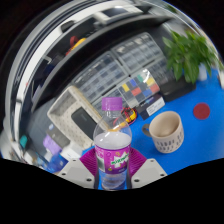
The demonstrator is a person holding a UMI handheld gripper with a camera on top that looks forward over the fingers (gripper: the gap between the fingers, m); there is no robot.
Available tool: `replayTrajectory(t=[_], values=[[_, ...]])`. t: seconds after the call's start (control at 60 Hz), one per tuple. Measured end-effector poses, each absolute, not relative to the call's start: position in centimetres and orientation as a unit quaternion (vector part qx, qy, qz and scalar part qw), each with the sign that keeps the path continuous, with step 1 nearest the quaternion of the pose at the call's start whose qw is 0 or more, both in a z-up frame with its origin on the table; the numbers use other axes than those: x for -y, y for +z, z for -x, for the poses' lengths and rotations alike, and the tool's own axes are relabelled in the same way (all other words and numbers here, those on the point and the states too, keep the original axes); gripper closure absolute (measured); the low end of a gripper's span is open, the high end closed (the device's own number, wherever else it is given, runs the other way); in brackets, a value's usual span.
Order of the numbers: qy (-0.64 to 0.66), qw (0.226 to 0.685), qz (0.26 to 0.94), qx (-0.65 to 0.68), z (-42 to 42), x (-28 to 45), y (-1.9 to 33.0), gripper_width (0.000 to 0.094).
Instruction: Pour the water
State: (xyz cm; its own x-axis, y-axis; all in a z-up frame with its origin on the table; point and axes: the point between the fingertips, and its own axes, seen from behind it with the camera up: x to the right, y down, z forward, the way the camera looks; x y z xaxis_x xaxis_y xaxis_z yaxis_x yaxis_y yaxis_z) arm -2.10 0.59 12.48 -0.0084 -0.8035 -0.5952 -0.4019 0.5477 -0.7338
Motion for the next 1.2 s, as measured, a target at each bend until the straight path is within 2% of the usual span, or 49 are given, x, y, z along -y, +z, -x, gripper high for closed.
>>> replayTrajectory(t=[0.2,0.317,0.7,0.817,0.917,1.017,1.133,1.2], values=[[-0.044,0.599,0.227,-0.766,-1.5,0.8,14.3,0.0565],[0.013,0.604,0.121,-0.788,-2.6,2.1,14.3,0.0565],[0.174,0.579,-0.08,-0.793,-5.0,2.4,12.9,0.0568],[0.17,0.577,-0.072,-0.796,-5.3,2.4,12.8,0.0565],[0.144,0.583,-0.036,-0.799,-5.3,2.6,13.1,0.0566],[0.083,0.596,0.036,-0.798,-5.0,3.8,14.3,0.0566],[-0.027,0.606,0.138,-0.783,-5.0,7.0,17.7,0.0566],[-0.113,0.595,0.207,-0.768,-5.0,9.8,20.0,0.0565]])
